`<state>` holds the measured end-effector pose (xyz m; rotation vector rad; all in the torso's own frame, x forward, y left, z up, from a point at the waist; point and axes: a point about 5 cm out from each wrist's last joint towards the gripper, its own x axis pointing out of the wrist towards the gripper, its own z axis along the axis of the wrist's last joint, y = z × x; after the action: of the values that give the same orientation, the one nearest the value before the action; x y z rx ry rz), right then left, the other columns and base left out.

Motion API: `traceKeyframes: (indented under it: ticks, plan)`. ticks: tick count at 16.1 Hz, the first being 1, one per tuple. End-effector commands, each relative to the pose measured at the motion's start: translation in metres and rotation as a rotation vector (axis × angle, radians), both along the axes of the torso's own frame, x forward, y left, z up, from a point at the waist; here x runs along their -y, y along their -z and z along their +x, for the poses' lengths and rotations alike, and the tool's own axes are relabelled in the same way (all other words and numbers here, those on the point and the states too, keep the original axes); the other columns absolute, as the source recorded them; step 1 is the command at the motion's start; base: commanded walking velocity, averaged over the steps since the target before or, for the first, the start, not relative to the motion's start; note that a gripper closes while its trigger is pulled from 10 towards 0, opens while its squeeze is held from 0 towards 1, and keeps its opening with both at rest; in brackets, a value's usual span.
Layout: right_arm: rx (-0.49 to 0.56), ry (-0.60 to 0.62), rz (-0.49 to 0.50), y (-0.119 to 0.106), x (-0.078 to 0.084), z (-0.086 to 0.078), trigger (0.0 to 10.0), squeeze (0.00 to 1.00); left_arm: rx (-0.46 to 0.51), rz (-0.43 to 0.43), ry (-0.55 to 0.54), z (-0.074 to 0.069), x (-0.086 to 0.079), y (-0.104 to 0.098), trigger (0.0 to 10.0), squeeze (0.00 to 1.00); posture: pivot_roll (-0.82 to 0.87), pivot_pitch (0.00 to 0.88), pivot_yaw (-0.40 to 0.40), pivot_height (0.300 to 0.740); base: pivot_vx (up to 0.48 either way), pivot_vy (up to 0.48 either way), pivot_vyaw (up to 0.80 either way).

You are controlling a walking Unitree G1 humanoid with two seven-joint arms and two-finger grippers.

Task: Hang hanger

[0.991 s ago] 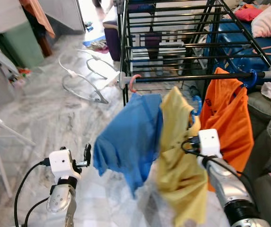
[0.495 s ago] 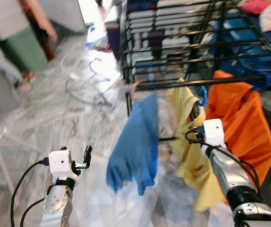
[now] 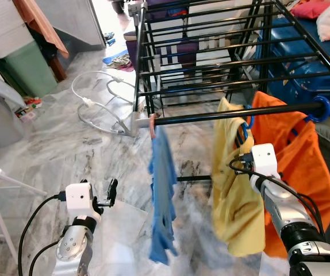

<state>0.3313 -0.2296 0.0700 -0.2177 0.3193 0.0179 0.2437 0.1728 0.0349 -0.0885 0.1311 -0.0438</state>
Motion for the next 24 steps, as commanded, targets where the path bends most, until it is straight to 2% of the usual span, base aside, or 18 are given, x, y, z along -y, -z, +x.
traceKeyframes:
  ticks: [1, 3, 5, 7, 9, 11, 15, 18, 23, 24]
  plan:
    - [0.077, -0.038, 0.000, -0.012, -0.007, 0.004, 10.0, 0.00, -0.028, 0.020, -0.008, -0.007, -0.006, 0.005, 10.0, 0.00, -0.15, 0.000, 0.124, 0.740, 0.000, 0.000, 0.00]
    - [0.067, -0.041, 0.004, -0.002, -0.010, -0.008, 10.0, 0.00, -0.035, 0.023, -0.007, -0.007, -0.007, 0.006, 10.0, 0.00, -0.16, 0.000, 0.127, 0.740, 0.000, 0.000, 0.00]
    - [0.062, -0.043, 0.017, 0.011, -0.016, -0.027, 10.0, 0.00, -0.039, 0.027, -0.001, -0.007, -0.007, 0.006, 10.0, 0.00, -0.16, 0.000, 0.133, 0.740, 0.000, 0.000, 0.00]
    - [0.106, -0.037, 0.038, 0.011, -0.024, -0.043, 10.0, 0.00, -0.041, 0.030, 0.008, -0.006, -0.006, 0.006, 10.0, 0.00, -0.17, 0.000, 0.144, 0.740, 0.000, 0.000, 0.00]
    - [0.151, -0.044, 0.026, 0.003, -0.029, -0.047, 10.0, 0.00, -0.043, 0.031, 0.021, -0.005, -0.005, 0.006, 10.0, 0.00, -0.18, 0.000, 0.153, 0.740, 0.000, 0.000, 0.00]
    - [0.207, -0.027, 0.016, -0.014, -0.028, -0.036, 10.0, 0.00, -0.044, 0.034, 0.034, -0.003, -0.004, 0.005, 10.0, 0.00, -0.19, 0.000, 0.166, 0.740, 0.000, 0.000, 0.00]
    - [0.204, -0.013, 0.011, -0.027, -0.023, -0.021, 10.0, 0.00, -0.045, 0.037, 0.037, -0.002, -0.003, 0.005, 10.0, 0.00, -0.19, 0.000, 0.162, 0.740, 0.000, 0.000, 0.00]
    - [0.162, 0.016, 0.038, -0.032, -0.017, -0.005, 10.0, 0.00, -0.051, 0.037, 0.026, -0.004, -0.004, 0.007, 10.0, 0.00, -0.18, 0.000, 0.151, 0.740, 0.000, 0.000, 0.00]
    - [0.091, 0.045, 0.100, -0.033, -0.012, 0.009, 10.0, 0.00, -0.055, 0.037, 0.021, -0.005, -0.004, 0.008, 10.0, 0.00, -0.18, 0.000, 0.146, 0.740, 0.000, 0.000, 0.00]
    - [0.028, 0.040, 0.111, -0.025, -0.012, 0.009, 10.0, 0.00, -0.056, 0.037, 0.020, -0.005, -0.004, 0.009, 10.0, 0.00, -0.18, 0.000, 0.146, 0.740, 0.000, 0.000, 0.00]
